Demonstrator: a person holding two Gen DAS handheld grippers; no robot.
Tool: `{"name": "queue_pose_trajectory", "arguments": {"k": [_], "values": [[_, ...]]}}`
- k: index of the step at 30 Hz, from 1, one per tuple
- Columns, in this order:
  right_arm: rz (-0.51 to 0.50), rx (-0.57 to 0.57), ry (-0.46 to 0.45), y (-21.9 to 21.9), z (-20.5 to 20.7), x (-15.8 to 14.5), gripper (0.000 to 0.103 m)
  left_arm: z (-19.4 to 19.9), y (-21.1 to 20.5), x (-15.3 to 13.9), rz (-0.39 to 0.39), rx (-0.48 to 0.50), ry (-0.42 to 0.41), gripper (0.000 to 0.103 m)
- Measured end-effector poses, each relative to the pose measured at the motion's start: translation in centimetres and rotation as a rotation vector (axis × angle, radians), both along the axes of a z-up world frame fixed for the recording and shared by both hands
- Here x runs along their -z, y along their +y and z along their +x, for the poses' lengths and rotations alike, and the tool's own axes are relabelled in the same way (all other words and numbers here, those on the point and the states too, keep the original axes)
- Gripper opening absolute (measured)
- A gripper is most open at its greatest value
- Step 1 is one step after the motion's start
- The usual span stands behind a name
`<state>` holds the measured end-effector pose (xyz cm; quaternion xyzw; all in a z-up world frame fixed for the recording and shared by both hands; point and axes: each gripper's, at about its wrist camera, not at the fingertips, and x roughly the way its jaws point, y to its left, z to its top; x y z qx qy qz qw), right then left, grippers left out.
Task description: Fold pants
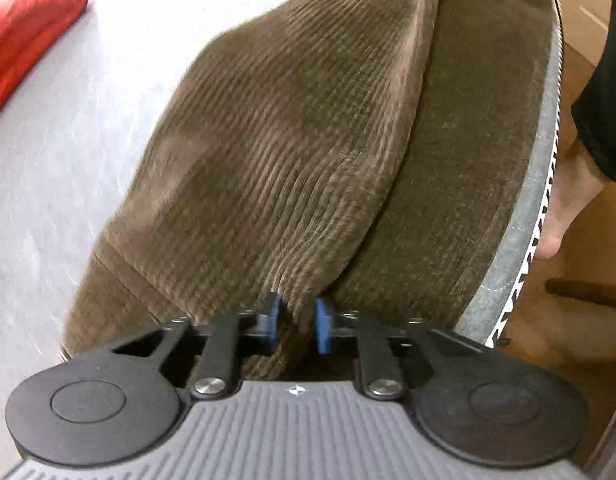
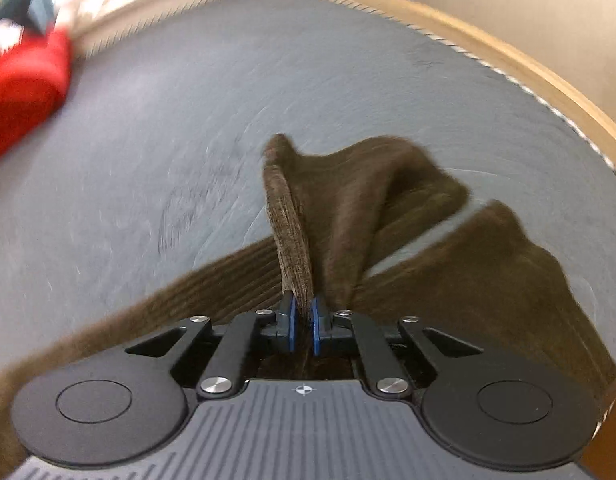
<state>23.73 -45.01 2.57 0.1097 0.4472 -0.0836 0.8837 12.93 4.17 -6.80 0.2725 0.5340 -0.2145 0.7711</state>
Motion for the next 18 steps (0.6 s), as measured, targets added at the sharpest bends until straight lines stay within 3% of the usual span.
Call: {"name": "queue_pose_trajectory", "arguments": {"k": [7, 9, 13, 15, 18], "values": [[0.157, 0.18, -0.122, -4.7, -9.3, -4.9, 0.007, -3.1, 0.8, -4.4, -0.076, 0.09, -0.064, 0.012], [0.178, 0.225, -0.061, -5.9, -12.4, -3.8, 0.007, -4.0, 1.4, -4.4, -0.077, 0.128, -0.035, 0.012], [0.324, 0.326, 0.228, -9.2, -15.4, 2.7, 0.012, -5.2, 0.3, -2.3, -0.01, 0.201, 0.064, 0.012], [0.344, 0.378, 0.192, -10.6, -15.9, 3.4, 0.014, -5.6, -0.4, -2.0, -0.018, 0.251, 0.096, 0.014], [0.393, 0.438, 0.086, -12.5, -15.6, 3.2, 0.035, -5.1, -0.8, -3.7, -0.114, 0.256, 0.073, 0.024]]}}
